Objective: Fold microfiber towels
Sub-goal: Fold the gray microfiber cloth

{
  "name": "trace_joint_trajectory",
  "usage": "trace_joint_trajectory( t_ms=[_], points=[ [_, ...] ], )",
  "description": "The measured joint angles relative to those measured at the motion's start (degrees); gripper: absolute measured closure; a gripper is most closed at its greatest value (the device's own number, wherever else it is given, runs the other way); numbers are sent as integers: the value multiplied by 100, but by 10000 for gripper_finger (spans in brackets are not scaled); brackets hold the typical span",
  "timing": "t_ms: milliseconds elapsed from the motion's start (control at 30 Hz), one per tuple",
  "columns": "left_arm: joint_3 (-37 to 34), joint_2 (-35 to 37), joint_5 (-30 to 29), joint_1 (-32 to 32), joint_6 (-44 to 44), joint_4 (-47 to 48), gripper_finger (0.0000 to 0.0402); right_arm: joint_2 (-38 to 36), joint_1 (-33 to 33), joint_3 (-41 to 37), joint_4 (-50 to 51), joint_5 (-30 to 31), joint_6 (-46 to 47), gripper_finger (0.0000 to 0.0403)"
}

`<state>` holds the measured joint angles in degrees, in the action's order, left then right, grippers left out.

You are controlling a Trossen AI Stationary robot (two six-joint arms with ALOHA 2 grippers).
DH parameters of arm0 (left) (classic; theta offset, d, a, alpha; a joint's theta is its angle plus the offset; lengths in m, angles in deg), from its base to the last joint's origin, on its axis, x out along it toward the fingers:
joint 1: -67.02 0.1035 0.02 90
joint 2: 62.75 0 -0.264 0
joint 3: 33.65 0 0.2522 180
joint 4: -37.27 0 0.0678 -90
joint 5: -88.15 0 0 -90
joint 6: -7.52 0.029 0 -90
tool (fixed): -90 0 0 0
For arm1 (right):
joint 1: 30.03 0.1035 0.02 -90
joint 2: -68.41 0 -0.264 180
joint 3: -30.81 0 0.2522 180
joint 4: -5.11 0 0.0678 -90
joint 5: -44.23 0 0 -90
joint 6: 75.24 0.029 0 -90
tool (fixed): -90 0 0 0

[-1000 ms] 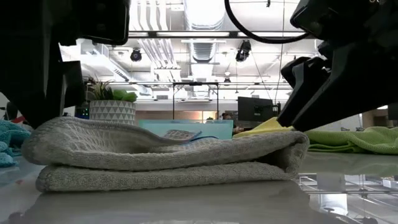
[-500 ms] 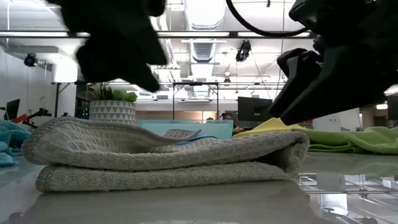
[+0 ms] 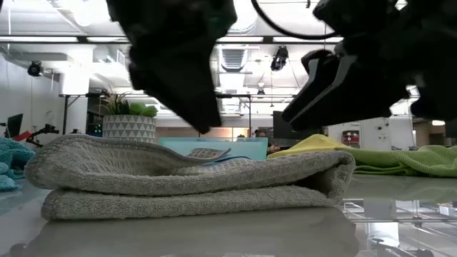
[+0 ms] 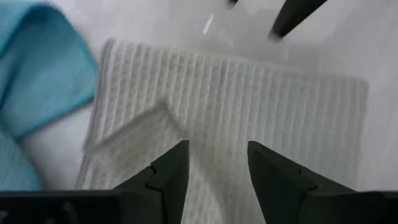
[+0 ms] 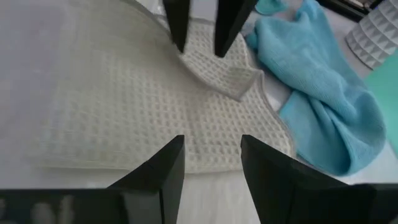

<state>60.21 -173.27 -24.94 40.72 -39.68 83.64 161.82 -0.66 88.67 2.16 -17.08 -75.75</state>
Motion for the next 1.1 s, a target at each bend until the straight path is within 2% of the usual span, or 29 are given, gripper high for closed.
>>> trace_joint_trajectory(
  t_ms=[167, 433, 567, 767, 967, 1100],
  points=[
    [141, -270, -272, 43, -24, 25, 253, 54, -44, -162, -44, -3, 135, 255],
    [96, -544, -587, 139, -68, -25, 253, 50, -44, -530, -684, -2, 241, 255],
    [98, -551, -708, 182, -352, 331, 258, 45, -44, -547, -730, -7, 242, 255],
    [98, -551, -705, 188, -632, 722, 302, 43, -44, -547, -774, -7, 242, 255],
    [98, -546, -432, 188, -604, 758, 389, 43, -42, -547, -769, -7, 242, 255],
    [132, -482, -335, 183, -636, 1192, 394, 43, -42, -549, -767, -7, 242, 255]
  ],
)
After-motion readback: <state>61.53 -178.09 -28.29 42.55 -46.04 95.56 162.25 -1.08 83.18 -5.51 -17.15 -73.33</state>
